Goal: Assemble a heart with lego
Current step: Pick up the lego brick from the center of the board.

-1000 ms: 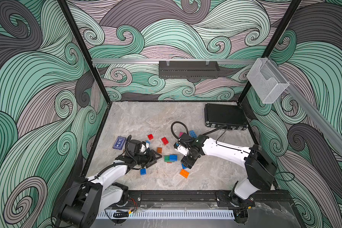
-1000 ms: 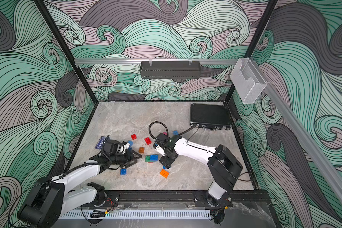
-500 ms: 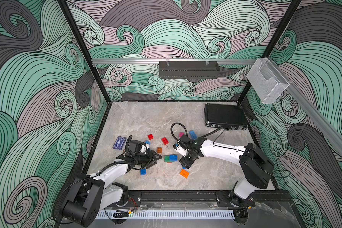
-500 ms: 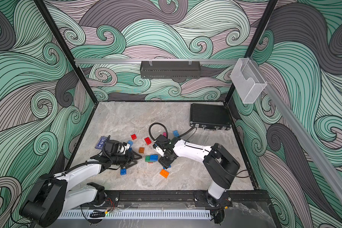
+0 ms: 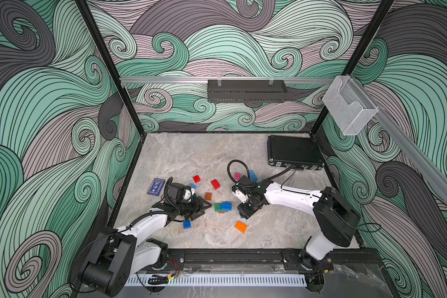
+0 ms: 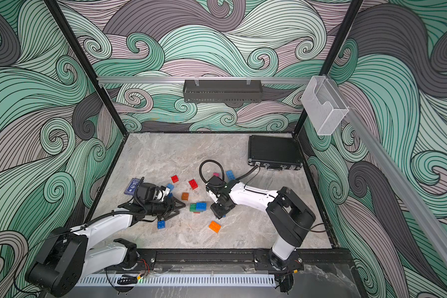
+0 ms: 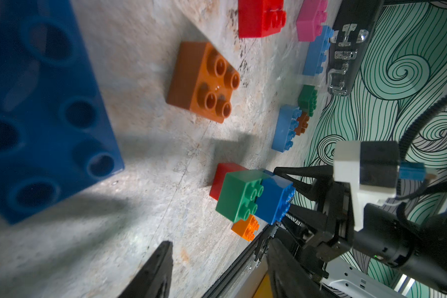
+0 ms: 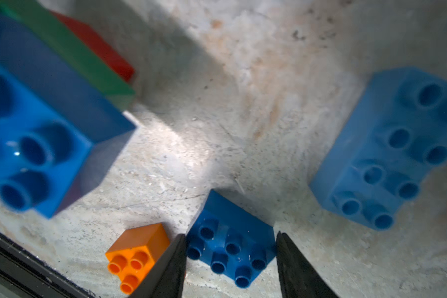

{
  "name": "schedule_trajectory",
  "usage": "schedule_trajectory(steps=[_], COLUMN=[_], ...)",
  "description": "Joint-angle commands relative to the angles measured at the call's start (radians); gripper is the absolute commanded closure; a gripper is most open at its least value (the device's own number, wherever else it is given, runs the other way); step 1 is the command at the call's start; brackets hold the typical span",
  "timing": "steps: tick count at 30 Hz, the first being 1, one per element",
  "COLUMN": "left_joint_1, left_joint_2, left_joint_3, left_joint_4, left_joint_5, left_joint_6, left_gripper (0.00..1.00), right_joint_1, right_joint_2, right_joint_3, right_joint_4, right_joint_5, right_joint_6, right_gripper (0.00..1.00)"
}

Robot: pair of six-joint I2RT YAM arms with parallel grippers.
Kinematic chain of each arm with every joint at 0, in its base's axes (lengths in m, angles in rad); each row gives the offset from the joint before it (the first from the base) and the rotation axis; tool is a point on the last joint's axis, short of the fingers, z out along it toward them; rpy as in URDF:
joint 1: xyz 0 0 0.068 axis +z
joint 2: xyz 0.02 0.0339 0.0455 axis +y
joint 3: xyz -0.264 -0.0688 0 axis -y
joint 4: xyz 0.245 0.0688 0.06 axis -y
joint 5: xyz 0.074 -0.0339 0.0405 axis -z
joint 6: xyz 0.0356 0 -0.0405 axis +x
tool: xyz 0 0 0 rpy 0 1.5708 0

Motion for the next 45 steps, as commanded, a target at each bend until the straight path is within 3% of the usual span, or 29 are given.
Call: schedule_trajectory(steps=[1,10,17,28,38,45], left_joint_1=[-0.005,-0.005,-0.005,-0.007,-0.007,-0.007], left_joint_2=[0.008,0.005,0.009,0.011,0.032,0.046], left_joint_3=[0.018,0.009,0.006,-0.009,0.0,0.003], left_joint_4=[0.017,0.022,0.029,0.041,0.044,0.05], left_joint_5=[-0.004,-0.006,-0.007,-0.013,-0.014,-0.013], left_joint_6=[0.001,-0.002,-0.002,-0.01,-0.004,-0.002], left_gripper=[0.41,0.41,0.41,0.41,0.41,0.41], right_joint_1=[-0.032,-0.042,-0.044,-0.035,-0.009,0.024], right_joint_2=[-0.022,-0.094,-0.041,-0.041,-0.098,-0.031], right_joint_3=[-0.03,-0.041,-0.018,-0.062,-0.108,-0.054], right_joint_4=[-0.021,0.008,0.018,0.014,0.022,0.018], right_joint_5=[0.05,0.015,-0.021,-0.126,0.005,0.038], right_joint_6=[0.082,0.099,0.044,0.063,0.121,0.073], right_gripper=[0.45,0.29,0.26,0.27,0.38,0.39])
